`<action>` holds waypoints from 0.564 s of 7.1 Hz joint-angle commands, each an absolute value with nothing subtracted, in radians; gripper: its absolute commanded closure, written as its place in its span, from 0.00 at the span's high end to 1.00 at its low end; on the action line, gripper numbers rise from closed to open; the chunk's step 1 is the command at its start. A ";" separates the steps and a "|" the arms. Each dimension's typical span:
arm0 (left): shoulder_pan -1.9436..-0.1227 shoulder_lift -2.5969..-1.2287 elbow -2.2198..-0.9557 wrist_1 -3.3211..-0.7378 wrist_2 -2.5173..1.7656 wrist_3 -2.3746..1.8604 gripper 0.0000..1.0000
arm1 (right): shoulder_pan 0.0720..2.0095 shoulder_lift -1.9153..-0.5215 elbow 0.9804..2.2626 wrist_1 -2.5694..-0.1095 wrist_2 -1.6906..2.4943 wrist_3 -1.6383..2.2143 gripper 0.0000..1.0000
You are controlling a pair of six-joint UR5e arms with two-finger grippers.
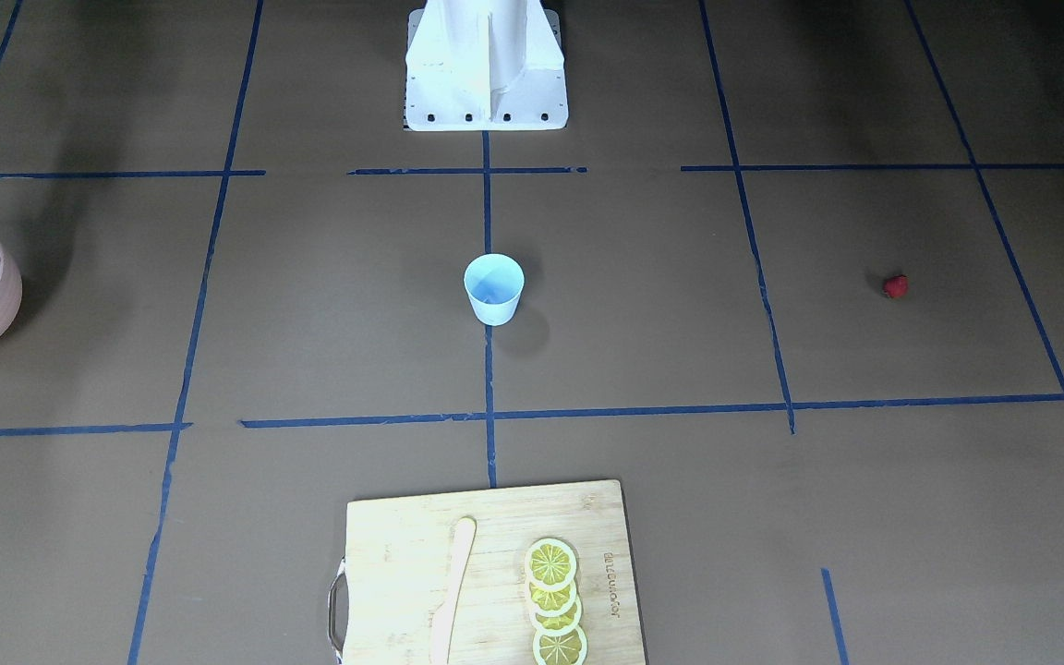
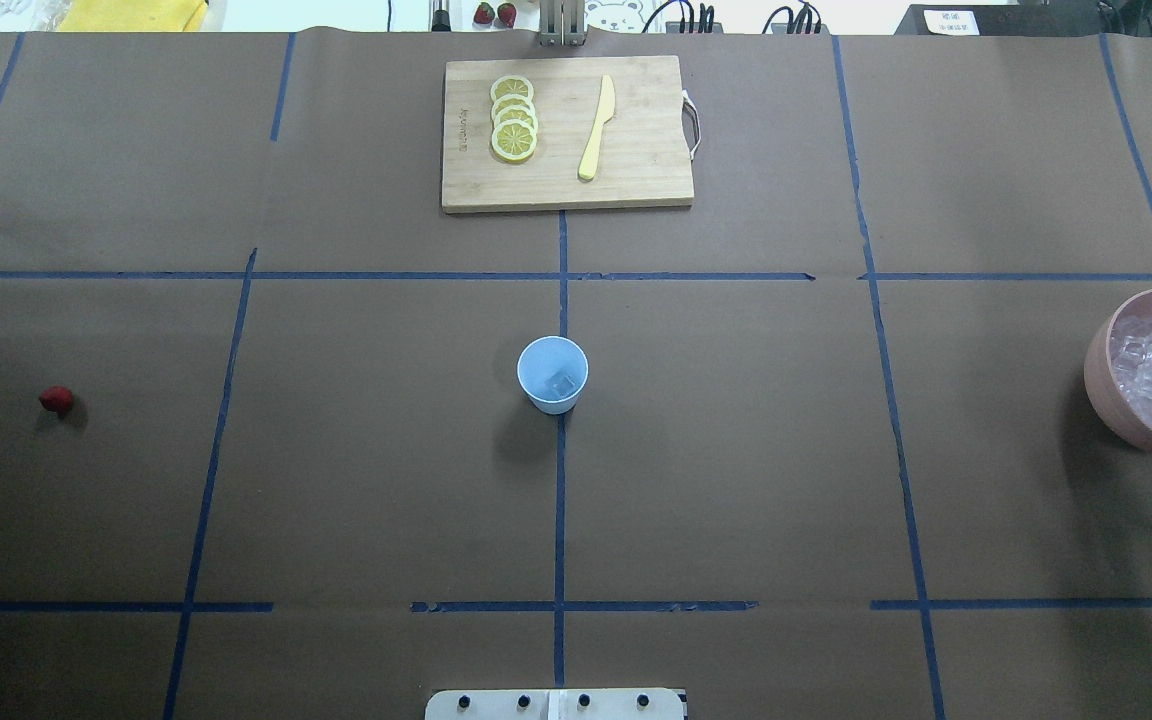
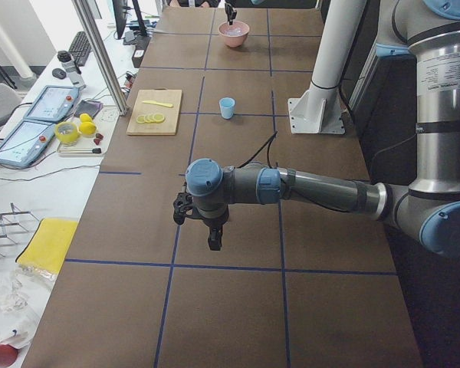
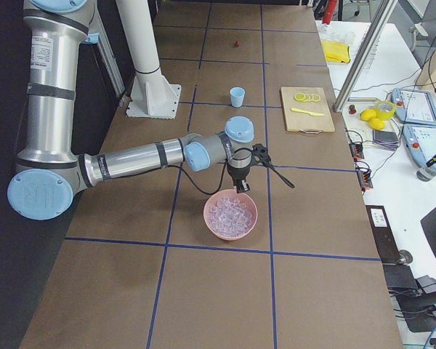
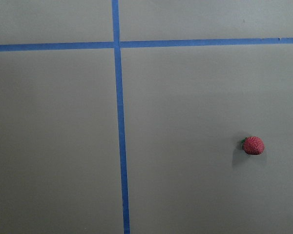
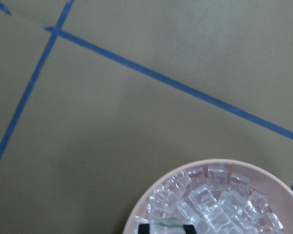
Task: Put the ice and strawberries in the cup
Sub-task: 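Carry the ice cube over the light-blue cup with the right gripper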
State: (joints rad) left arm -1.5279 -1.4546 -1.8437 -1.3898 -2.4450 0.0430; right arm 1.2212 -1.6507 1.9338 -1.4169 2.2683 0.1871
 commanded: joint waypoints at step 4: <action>-1.528 -1.456 -1.844 -1.390 -2.445 0.044 1.00 | 0.889 -1.300 1.947 -1.436 2.137 0.900 0.09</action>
State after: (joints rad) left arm -1.5279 -1.4556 -1.8439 -1.3898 -2.4452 0.0440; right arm 1.0173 -1.3913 1.9483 -1.4330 2.2021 0.7235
